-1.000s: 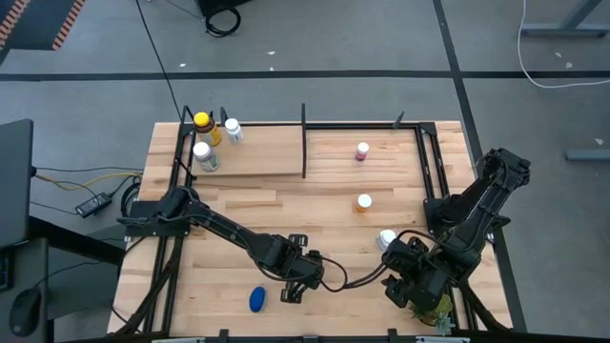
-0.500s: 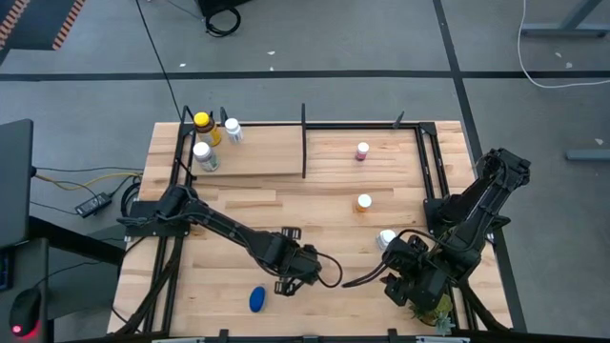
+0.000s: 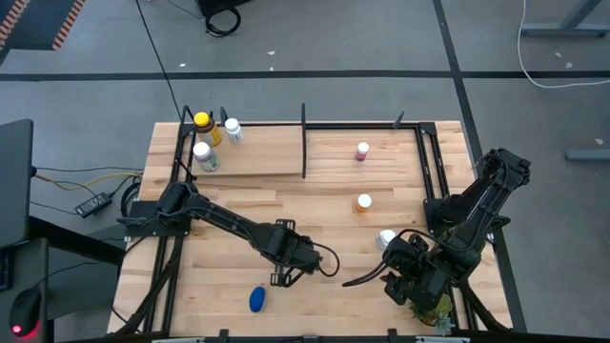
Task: Pick and place medicine bottles onto shelf by color
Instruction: Put the white and blue medicine bottle on the shelf
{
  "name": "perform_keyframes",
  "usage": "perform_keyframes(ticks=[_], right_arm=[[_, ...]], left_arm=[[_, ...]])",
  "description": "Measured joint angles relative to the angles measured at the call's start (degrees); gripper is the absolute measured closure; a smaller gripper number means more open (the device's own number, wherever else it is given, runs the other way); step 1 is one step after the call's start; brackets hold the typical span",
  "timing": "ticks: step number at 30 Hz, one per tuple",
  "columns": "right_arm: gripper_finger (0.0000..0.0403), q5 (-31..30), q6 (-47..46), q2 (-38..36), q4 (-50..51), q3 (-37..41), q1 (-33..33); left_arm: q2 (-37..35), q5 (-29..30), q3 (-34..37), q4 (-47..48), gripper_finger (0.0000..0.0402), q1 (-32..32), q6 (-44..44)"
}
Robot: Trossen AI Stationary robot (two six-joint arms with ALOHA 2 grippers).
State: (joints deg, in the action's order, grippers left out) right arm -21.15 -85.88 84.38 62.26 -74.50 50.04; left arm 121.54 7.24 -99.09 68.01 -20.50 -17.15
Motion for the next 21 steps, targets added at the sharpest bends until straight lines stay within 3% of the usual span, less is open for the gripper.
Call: perform_keyframes(ticks=[8,21], right_arm=[[0.0139,0.02,-0.48,0.00,0.00,0.00,0.00],[0.0139,-0.22,0.37,0.02,0.48,-0.02,0.00]], left_arm=[[-0.02,1.69,0.00,-0.51,0.0394,0.11,-0.04],[-3.47,2.46,1.14,0.14,0.0299,1.35,0.04]])
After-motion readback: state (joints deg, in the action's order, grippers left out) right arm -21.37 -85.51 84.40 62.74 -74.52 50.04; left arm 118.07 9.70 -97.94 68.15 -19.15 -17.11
